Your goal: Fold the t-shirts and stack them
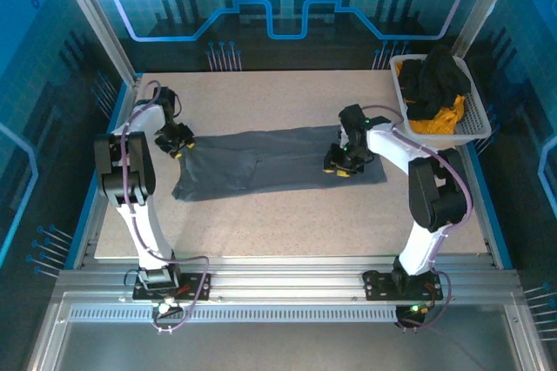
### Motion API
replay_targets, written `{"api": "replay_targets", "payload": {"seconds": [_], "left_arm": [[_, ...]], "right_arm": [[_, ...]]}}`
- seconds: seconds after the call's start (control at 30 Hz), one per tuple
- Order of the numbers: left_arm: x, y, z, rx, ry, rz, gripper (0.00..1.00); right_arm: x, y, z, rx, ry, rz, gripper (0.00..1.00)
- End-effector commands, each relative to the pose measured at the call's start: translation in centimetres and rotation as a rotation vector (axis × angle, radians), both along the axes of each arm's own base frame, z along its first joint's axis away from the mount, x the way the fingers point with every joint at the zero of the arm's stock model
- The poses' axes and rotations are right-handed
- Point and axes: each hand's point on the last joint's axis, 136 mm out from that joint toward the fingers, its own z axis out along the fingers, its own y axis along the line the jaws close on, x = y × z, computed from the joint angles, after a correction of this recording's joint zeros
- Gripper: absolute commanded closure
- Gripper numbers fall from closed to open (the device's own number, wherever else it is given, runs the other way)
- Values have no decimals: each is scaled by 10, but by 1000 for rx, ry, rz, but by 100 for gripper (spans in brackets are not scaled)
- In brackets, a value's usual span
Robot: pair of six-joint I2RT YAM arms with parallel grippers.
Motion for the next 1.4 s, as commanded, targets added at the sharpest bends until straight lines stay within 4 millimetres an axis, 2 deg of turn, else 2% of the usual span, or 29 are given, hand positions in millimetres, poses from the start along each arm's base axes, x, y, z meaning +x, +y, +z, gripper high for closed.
{"api": "replay_targets", "payload": {"seconds": [0.0,0.07,0.13,0.23,0.33,0.43,0.53,0.67,0.73,0.87,0.93,1.03,1.13,1.23,1.3,1.37], "left_arm": [[-21,12,37,130,-27,43,50],[-38,5,53,143,-81,92,50],[-44,-21,63,72,-151,113,54],[-54,-77,50,-94,-111,114,58],[-55,-112,30,-180,-59,166,63],[-46,-126,11,-218,-31,251,67],[-39,-129,-8,-212,32,286,68],[-28,-128,-29,-176,101,266,68],[-18,-124,-37,-141,117,229,67],[19,-112,-42,-43,112,128,66],[44,-115,-45,-47,93,82,66],[94,-130,-40,-91,-3,43,63],[148,-162,-36,-199,-157,28,61],[196,-207,-33,-315,-302,-5,60],[221,-240,-31,-412,-387,-21,60],[246,-269,-24,-510,-483,-16,59]], "right_arm": [[17,-22,17,-26,-56,-14,61],[26,-39,16,-37,-51,-48,61],[36,-53,14,-46,-49,-77,61],[54,-72,8,-92,-39,-94,61],[74,-88,-2,-179,-24,-86,61],[92,-97,-13,-254,-2,-72,61],[99,-104,-32,-313,71,-56,63],[86,-107,-56,-356,202,-31,64],[73,-103,-56,-385,245,9,64],[27,-88,-60,-465,317,104,63],[2,-78,-57,-456,340,107,62],[-39,-56,-54,-415,371,81,62],[-76,-24,-54,-323,402,35,62],[-106,16,-58,-238,427,3,62],[-115,43,-59,-188,432,-10,62],[-115,72,-60,-107,411,-45,62]]}}
